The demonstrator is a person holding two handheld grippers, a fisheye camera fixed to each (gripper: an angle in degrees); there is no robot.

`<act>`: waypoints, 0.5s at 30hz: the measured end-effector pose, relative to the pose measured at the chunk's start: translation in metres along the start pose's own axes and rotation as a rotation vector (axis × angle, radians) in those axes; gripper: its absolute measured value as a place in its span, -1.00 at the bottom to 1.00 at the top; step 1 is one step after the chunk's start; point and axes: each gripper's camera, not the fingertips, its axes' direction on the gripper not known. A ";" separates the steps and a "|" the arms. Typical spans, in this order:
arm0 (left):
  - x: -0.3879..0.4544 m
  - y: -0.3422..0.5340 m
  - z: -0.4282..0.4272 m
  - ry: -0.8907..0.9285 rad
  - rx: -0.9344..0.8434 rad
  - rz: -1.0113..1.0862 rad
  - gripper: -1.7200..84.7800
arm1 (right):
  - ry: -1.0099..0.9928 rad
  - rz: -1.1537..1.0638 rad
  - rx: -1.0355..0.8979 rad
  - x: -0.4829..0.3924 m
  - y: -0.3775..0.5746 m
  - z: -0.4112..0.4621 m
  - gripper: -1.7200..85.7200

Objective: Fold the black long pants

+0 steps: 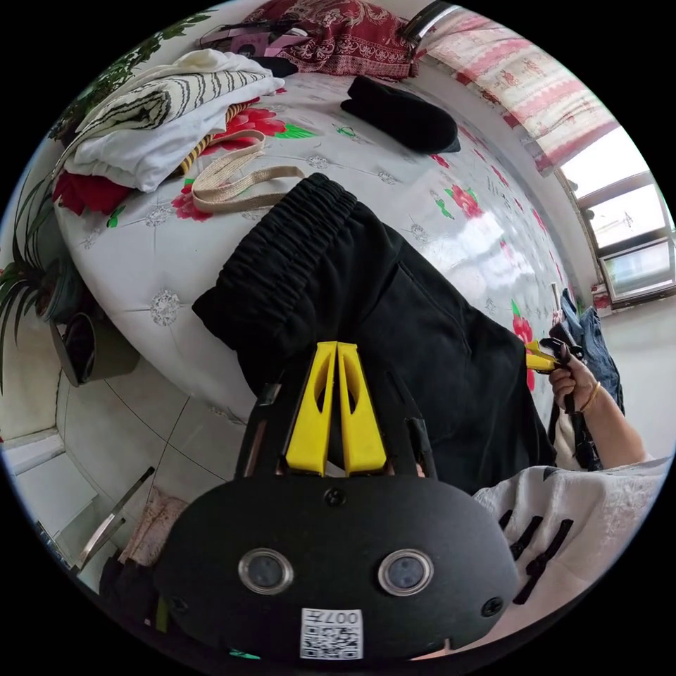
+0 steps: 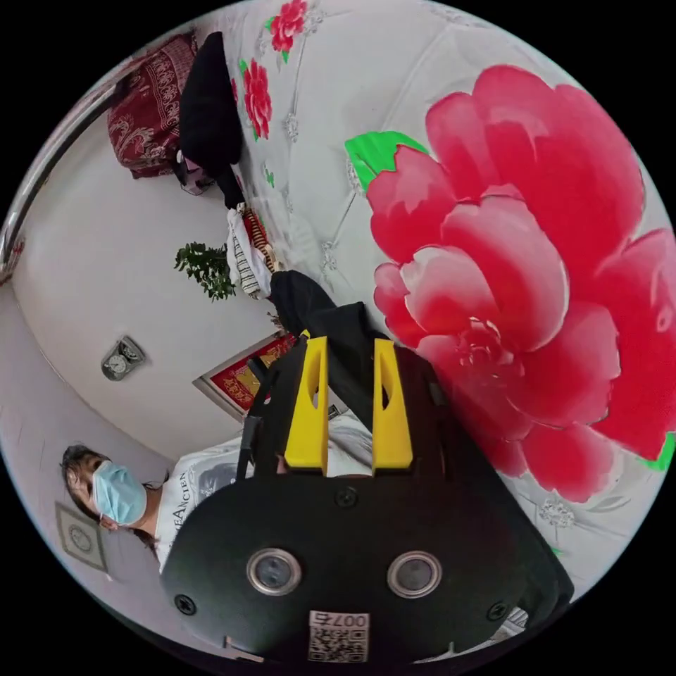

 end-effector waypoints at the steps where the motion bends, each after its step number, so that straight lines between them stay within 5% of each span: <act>1: -0.001 0.000 0.000 0.002 0.001 -0.002 -0.98 | -0.049 -0.041 0.066 -0.004 0.001 -0.019 -0.87; 4: -0.008 0.000 -0.003 0.018 0.005 -0.019 -0.98 | -0.126 -0.073 0.145 -0.006 0.003 -0.050 -0.87; 8: -0.022 0.001 -0.009 0.075 0.025 -0.077 -0.98 | 0.045 -0.039 0.031 -0.006 -0.003 -0.035 -0.84; 12: -0.033 0.012 -0.042 0.181 0.200 -0.070 -0.97 | -0.095 -0.003 -0.095 0.004 -0.017 0.008 -0.86; 15: -0.042 0.015 -0.060 0.128 0.261 -0.058 -0.92 | -0.067 -0.070 0.082 -0.011 -0.020 0.000 -0.93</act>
